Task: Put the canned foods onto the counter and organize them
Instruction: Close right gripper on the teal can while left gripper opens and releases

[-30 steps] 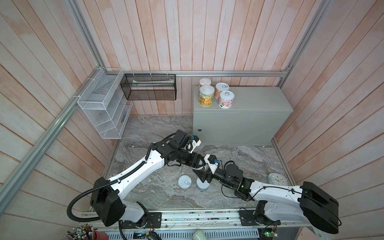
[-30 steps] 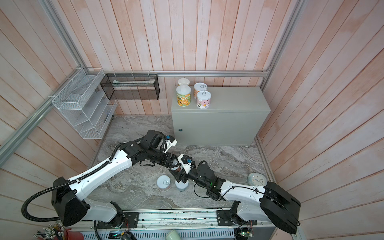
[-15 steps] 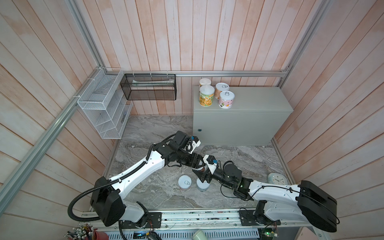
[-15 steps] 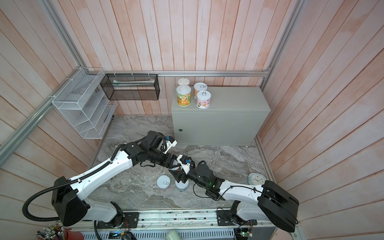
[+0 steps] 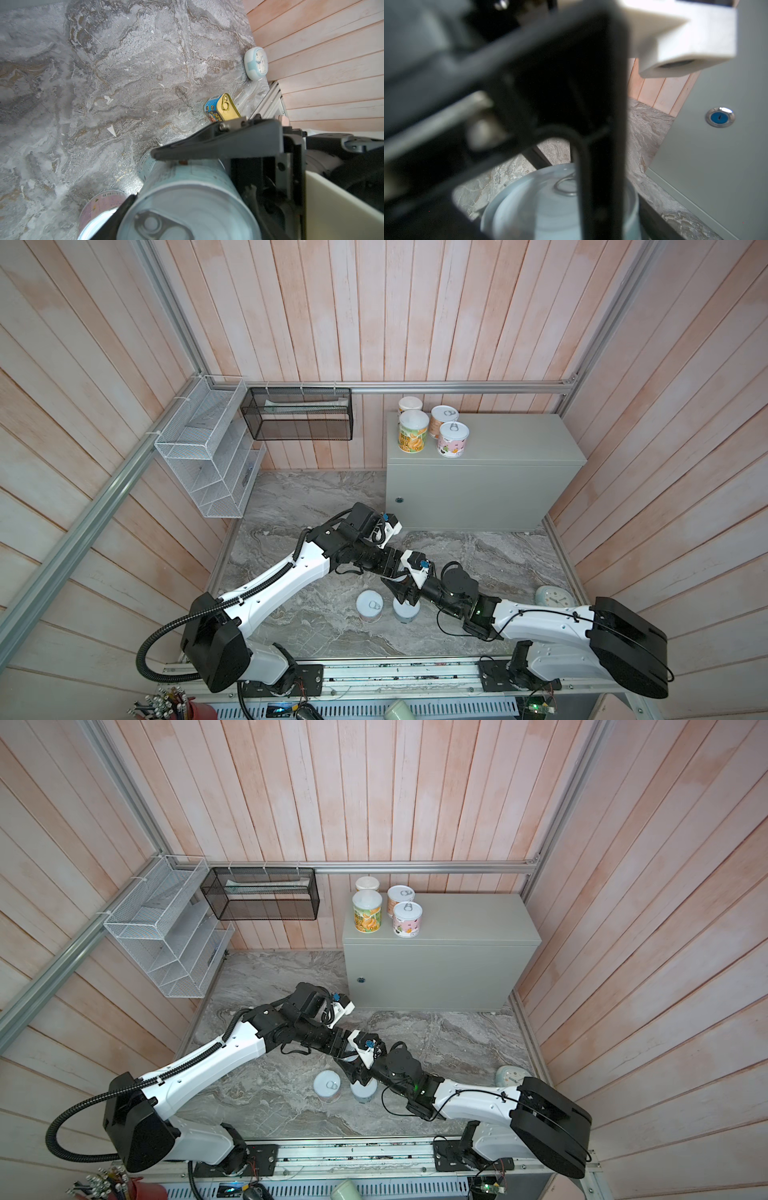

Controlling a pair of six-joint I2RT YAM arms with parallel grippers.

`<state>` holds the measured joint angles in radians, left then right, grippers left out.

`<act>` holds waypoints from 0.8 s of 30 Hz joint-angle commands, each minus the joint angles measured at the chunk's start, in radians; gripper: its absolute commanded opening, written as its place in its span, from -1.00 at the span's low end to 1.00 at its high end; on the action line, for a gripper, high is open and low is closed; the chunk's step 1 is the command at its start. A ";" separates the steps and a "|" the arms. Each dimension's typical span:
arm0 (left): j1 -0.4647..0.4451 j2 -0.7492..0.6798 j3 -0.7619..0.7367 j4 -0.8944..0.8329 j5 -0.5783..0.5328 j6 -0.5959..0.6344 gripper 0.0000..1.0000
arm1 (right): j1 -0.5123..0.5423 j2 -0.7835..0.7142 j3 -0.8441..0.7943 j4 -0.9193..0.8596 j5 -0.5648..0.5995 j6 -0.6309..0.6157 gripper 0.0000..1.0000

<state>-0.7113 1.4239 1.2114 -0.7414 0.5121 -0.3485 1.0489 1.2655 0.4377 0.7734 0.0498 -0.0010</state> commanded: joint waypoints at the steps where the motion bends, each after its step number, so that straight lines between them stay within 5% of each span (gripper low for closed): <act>1: -0.007 -0.005 0.010 0.009 0.049 0.007 -0.10 | -0.007 0.009 0.028 0.033 0.050 0.005 0.52; 8: -0.006 -0.005 -0.013 0.020 0.051 0.000 -0.09 | -0.008 -0.014 0.018 0.041 0.061 0.036 0.36; 20: 0.002 -0.029 -0.068 0.054 0.017 -0.022 0.66 | -0.007 -0.056 -0.012 0.049 0.127 0.088 0.27; 22: 0.006 -0.039 -0.077 0.060 0.011 -0.029 1.00 | -0.007 -0.064 -0.017 0.053 0.132 0.093 0.27; 24: 0.014 -0.050 -0.084 0.062 0.003 -0.032 1.00 | -0.007 -0.066 -0.017 0.049 0.134 0.095 0.26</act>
<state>-0.7071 1.4036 1.1458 -0.6773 0.5186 -0.3782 1.0462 1.2320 0.4168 0.7483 0.1345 0.0643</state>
